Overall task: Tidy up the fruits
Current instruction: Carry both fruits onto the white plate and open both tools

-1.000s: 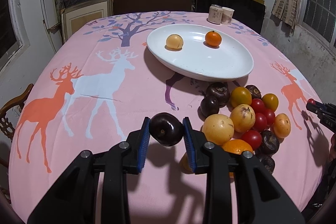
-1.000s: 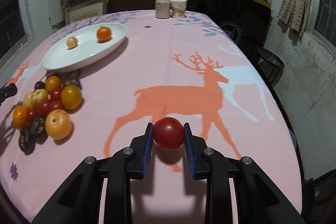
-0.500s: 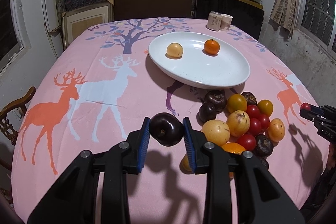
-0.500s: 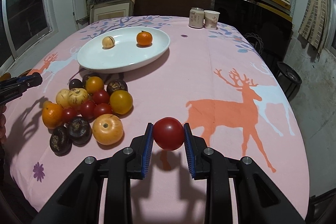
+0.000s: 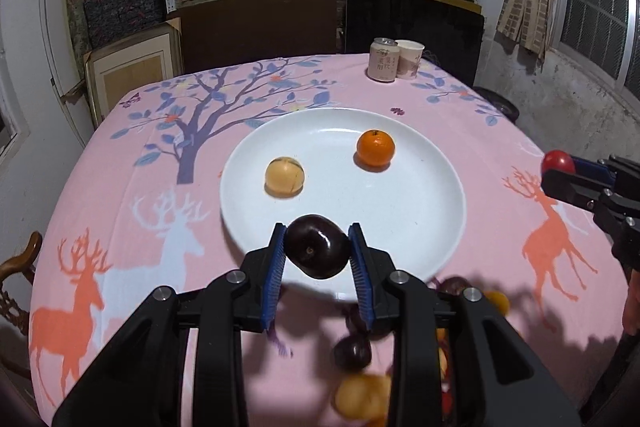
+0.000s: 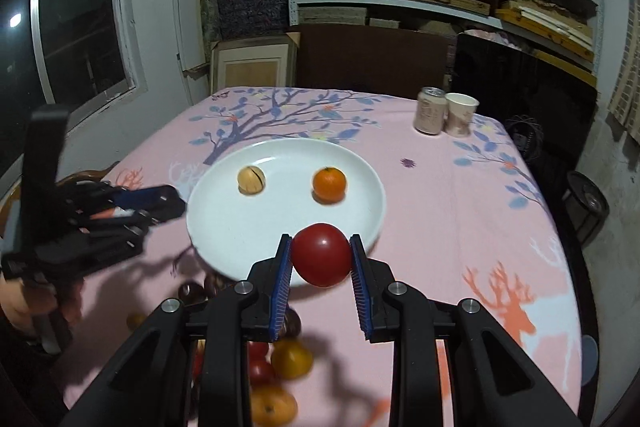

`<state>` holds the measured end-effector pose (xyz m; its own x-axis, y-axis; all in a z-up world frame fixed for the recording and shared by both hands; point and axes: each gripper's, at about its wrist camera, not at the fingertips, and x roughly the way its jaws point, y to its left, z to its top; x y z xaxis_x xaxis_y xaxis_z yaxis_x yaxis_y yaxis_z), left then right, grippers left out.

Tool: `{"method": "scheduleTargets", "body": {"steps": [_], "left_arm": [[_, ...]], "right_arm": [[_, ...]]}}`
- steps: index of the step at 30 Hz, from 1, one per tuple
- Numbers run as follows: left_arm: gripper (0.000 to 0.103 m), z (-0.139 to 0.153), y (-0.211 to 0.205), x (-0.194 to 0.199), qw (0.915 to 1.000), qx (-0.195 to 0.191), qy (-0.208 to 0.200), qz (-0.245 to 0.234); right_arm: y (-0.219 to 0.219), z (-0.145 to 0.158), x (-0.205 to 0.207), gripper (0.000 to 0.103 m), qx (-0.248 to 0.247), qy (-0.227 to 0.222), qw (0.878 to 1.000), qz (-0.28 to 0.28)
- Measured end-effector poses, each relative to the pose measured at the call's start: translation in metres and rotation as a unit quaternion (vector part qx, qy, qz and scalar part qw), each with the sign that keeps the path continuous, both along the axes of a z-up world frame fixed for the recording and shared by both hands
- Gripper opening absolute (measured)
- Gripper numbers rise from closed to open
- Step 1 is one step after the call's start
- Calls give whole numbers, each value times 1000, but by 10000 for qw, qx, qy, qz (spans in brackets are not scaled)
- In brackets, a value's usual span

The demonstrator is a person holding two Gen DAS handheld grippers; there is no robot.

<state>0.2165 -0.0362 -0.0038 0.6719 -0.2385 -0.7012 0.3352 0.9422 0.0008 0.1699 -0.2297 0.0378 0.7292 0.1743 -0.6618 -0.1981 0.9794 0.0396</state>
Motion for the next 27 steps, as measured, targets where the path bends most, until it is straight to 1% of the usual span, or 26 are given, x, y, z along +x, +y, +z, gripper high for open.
{"method": "scheduleTargets", "body": {"steps": [2,5,8,11,14,15,16,17,18,19,21,24,27], "left_arm": [[31,-12,-9,21,9999,93,117,30],[31,-32,-16,47,9991,82,409,76],[31,-49,-21,63,9983,203,540,102],[31,-62,-22,77,9973,282,662,108],[32,-69,-21,87,9960,337,817,120],[34,-69,-20,90,9961,290,824,127],[37,-69,-19,91,9961,302,809,150],[40,-68,-19,93,9961,358,784,193],[44,-68,-19,94,9960,368,778,223],[50,-67,-18,94,9960,323,799,233],[58,-62,-14,90,9965,263,744,291],[62,-47,-5,74,9978,192,554,319],[74,-28,9,46,9990,97,279,325]], "right_arm": [[7,-11,26,29,24,146,9999,67],[15,-34,58,29,-48,414,9991,66],[16,-55,87,29,-69,648,9979,-6],[20,-69,104,29,-90,773,9969,-66],[26,-75,112,30,-187,759,9969,-14],[27,-75,113,30,-205,733,9971,-19],[27,-75,115,34,-192,720,9972,-16],[27,-73,116,56,-206,671,9975,-83],[26,-70,114,64,-188,577,9981,-144],[25,-68,113,66,-159,536,9983,-147],[24,-61,108,65,-142,480,9986,-161],[15,-46,89,65,-53,282,9995,-163],[3,-32,60,65,75,177,9997,-153]]}}
